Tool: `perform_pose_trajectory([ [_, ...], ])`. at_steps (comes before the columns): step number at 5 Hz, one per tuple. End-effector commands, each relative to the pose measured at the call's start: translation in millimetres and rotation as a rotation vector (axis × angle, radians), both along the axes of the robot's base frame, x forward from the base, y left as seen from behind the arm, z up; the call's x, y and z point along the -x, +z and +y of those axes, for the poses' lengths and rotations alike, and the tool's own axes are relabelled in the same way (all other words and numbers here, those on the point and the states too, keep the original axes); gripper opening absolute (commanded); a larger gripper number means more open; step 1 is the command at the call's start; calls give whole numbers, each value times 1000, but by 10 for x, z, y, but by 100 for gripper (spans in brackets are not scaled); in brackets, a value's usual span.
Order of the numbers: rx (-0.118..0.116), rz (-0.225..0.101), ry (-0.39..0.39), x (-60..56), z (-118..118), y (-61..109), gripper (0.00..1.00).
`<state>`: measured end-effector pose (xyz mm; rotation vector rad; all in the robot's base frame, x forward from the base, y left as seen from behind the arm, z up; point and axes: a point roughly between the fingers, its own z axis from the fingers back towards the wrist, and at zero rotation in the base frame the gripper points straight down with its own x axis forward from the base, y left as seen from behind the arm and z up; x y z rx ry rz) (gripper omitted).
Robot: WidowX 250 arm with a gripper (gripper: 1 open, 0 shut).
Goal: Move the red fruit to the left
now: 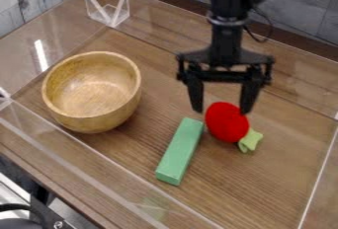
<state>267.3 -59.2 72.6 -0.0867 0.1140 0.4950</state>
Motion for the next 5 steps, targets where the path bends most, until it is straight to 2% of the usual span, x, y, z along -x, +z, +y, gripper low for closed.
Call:
perform_pose_trajectory([
  [1, 10, -60, 152, -60, -56, 43, 100],
  [2, 4, -67, 282, -77, -66, -4, 100],
  [3, -2, -69, 377, -102, -76, -43, 100],
  [4, -13, -70, 447, -124, -75, -93, 100],
  [5, -23, -73, 471, -156, -69, -106, 100],
])
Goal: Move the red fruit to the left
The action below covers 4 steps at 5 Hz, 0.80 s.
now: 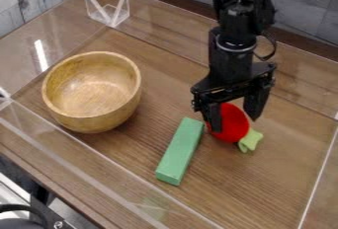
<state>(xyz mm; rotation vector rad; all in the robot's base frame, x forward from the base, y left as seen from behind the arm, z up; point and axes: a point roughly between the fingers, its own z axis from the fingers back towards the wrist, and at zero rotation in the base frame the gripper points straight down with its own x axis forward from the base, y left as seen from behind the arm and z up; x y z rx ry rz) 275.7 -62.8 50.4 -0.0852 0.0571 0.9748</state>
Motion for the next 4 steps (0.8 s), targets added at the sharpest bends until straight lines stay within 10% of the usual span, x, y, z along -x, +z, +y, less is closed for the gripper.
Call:
perform_pose_trajectory([
  [1, -8, -48, 1, -102, -33, 107, 100],
  [4, -25, -45, 12, -165, -29, 121, 100],
])
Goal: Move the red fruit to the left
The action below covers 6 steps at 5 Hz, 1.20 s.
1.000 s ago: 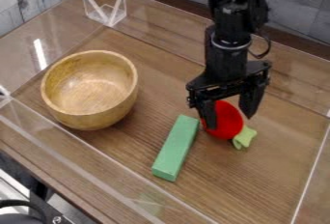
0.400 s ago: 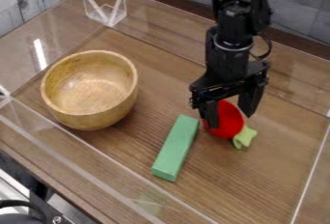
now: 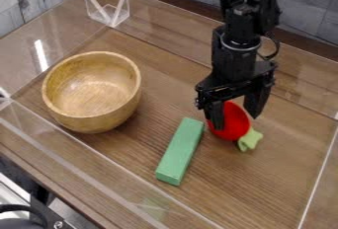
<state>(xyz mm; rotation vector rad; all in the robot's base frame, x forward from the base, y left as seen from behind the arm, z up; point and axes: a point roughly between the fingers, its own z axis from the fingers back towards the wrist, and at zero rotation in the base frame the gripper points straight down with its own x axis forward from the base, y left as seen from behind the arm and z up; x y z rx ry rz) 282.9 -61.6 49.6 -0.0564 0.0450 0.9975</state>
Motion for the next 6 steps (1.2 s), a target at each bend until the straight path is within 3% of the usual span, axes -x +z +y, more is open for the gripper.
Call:
perform_pose_trajectory([
  [1, 2, -47, -9, -96, -39, 128, 100],
  [6, 0, -34, 2, -78, -52, 139, 100],
])
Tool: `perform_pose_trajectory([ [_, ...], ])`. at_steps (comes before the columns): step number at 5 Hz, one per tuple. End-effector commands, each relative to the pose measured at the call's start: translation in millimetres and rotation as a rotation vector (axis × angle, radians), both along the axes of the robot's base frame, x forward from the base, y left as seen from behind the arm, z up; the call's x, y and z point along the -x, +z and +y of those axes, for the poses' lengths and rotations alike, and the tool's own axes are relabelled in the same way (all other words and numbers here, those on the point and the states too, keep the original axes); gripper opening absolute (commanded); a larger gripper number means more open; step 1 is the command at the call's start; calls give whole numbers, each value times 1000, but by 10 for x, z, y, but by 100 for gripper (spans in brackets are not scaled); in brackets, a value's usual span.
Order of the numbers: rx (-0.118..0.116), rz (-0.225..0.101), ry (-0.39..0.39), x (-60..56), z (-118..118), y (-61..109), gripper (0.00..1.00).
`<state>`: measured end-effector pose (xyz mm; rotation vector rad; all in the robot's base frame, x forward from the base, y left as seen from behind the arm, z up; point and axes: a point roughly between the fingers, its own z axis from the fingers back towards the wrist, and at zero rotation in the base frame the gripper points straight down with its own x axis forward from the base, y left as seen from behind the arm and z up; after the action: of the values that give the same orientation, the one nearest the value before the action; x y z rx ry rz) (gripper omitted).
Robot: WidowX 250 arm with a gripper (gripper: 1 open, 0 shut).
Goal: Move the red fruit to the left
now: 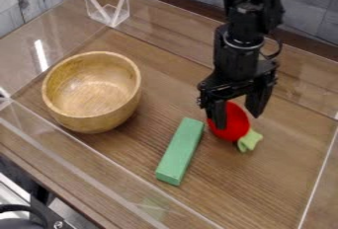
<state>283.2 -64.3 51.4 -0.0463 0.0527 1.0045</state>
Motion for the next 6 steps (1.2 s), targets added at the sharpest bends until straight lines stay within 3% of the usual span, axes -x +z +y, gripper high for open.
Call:
perform_pose_trajectory([
  [1, 5, -41, 2, -65, -17, 115, 100],
  [2, 2, -43, 3, -68, -13, 88, 0],
  [3, 25, -48, 5, -82, 13, 221, 0],
  [4, 65, -63, 10, -106, 51, 440, 0],
  [5, 103, -81, 29, -149, 206, 689, 0],
  [6, 117, -104, 65, -207, 459, 826, 0],
])
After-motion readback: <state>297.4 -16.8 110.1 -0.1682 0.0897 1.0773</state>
